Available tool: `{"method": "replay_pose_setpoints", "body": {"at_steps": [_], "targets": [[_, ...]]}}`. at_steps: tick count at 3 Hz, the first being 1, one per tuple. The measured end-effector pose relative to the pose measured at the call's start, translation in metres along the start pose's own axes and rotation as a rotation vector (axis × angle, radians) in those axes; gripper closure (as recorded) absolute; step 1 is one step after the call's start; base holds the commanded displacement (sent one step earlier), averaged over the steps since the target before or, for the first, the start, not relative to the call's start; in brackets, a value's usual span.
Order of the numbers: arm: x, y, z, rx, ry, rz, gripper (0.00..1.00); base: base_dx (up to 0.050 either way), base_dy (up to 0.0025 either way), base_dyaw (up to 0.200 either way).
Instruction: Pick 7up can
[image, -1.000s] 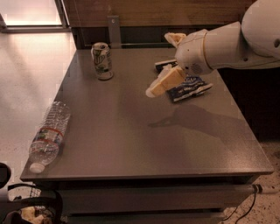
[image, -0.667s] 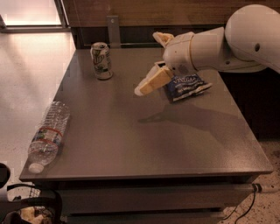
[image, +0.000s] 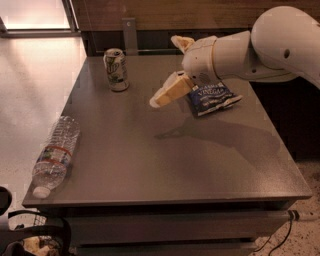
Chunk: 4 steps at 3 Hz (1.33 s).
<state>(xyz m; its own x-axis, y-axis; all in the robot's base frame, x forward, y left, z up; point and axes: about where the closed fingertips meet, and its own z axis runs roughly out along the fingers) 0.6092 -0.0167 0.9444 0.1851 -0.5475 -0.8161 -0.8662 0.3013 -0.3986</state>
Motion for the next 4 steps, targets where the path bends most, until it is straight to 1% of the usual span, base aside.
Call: {"method": "replay_pose_setpoints", "body": {"at_steps": [1,2,3,4], "targets": [[0.001,-0.019,0.023,0.001,-0.033,0.034,0.00,0.000,0.00000,0.000],[0.005,-0.048,0.064,-0.002,-0.113,0.078,0.00,0.000,0.00000,0.000],[0.008,-0.067,0.093,0.007,-0.179,0.113,0.00,0.000,0.00000,0.000],[0.004,-0.074,0.117,0.011,-0.235,0.146,0.00,0.000,0.00000,0.000]]}}
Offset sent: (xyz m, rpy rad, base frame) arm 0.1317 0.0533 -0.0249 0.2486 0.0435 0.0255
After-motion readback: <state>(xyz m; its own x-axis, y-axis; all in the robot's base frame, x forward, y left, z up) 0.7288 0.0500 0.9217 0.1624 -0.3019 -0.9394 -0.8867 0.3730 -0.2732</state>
